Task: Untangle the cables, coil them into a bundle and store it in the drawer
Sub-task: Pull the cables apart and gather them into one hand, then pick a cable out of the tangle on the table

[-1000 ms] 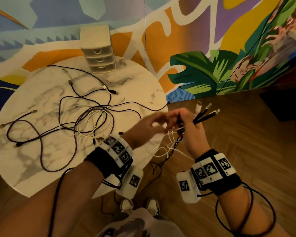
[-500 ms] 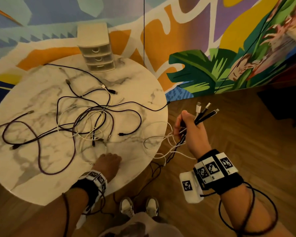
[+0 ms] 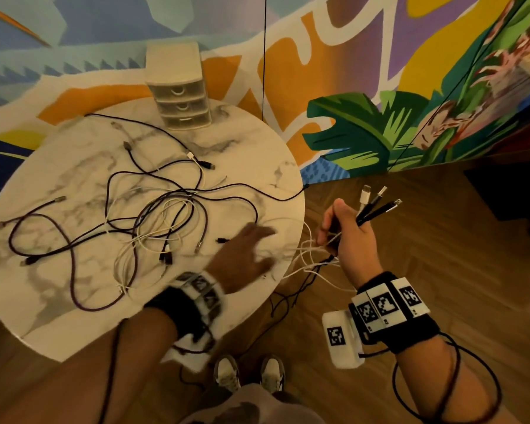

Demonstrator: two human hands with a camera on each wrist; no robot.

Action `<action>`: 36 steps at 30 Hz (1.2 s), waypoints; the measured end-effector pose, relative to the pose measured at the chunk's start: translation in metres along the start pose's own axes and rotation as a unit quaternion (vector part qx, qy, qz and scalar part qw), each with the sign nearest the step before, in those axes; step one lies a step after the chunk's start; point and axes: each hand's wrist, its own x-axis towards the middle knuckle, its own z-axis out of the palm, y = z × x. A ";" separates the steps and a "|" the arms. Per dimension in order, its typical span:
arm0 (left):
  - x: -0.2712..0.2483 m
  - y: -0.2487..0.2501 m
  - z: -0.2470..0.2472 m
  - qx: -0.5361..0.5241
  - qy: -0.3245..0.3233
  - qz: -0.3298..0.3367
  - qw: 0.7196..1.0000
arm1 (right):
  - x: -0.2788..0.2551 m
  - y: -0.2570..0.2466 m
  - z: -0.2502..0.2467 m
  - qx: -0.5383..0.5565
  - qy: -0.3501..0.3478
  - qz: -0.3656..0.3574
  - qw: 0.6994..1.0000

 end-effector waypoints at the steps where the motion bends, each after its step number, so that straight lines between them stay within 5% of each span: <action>1: 0.008 0.030 0.004 -0.069 -0.023 0.021 0.997 | -0.001 -0.001 0.001 -0.001 -0.002 -0.003 1.000; 4: 0.024 0.086 0.008 -0.216 -0.144 0.003 0.966 | -0.002 -0.003 -0.010 0.003 0.018 -0.004 1.000; 6: 0.036 0.093 -0.001 -0.115 -0.151 0.043 0.981 | -0.001 -0.002 -0.024 -0.011 0.031 -0.020 0.999; 10: 0.065 0.094 -0.035 -0.019 0.052 0.102 0.993 | -0.004 0.002 -0.043 -0.082 0.029 -0.086 0.992; 15: 0.087 0.094 -0.068 -0.034 0.242 0.050 0.968 | -0.005 0.014 -0.059 -0.154 0.077 -0.080 0.982; 17: 0.081 0.069 -0.057 0.024 0.190 0.008 0.981 | -0.005 0.020 -0.067 -0.155 0.100 -0.059 0.981; 19: 0.068 0.032 -0.025 0.121 0.060 -0.050 0.990 | -0.005 0.027 -0.071 -0.153 0.117 -0.034 0.981; 23: 0.024 -0.026 0.040 0.266 -0.178 -0.123 0.939 | -0.004 0.036 -0.066 -0.137 0.128 -0.031 0.982; 26: 0.006 -0.048 0.061 0.342 -0.205 -0.115 0.910 | -0.005 0.041 -0.064 -0.113 0.122 -0.037 0.985; 28: 0.008 -0.047 0.058 0.331 -0.166 -0.113 0.922 | -0.006 0.044 -0.065 -0.114 0.109 -0.032 0.987; 31: 0.023 -0.040 0.038 0.195 0.025 -0.154 0.968 | -0.008 0.052 -0.066 -0.138 0.087 -0.015 0.986; 33: 0.032 -0.054 0.017 0.124 0.118 -0.224 0.959 | -0.010 0.058 -0.066 -0.159 0.089 0.002 0.983; 36: 0.030 -0.084 -0.005 0.097 0.098 -0.353 0.925 | -0.011 0.062 -0.072 -0.183 0.107 0.018 0.977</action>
